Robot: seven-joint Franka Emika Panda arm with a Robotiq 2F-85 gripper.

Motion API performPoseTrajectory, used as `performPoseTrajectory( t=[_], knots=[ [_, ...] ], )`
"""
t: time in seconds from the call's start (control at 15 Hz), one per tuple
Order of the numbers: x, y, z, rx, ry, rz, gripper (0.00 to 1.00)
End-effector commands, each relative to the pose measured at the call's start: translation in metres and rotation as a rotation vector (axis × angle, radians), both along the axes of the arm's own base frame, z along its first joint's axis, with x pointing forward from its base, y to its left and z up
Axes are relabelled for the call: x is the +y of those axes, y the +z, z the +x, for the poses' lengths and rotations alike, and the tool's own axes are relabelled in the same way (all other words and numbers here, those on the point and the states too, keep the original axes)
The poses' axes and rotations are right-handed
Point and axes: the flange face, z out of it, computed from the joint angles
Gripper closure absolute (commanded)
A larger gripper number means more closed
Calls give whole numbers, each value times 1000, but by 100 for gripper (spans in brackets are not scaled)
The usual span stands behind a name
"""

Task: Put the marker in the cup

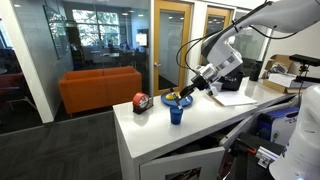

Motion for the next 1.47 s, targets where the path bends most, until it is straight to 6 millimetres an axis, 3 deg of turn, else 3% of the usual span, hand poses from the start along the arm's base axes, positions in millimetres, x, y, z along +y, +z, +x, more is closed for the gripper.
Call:
performPoseTrajectory(
  t=[0.0,0.73,1.33,1.4],
  knots=[
    [-1,-1,2,-39,-35,-33,95],
    [17,-28,7,-70,-155,-88,95],
    [18,-44,14,-92,-169,-119,95],
    [18,-46,14,-91,-168,-124,83]
  ],
)
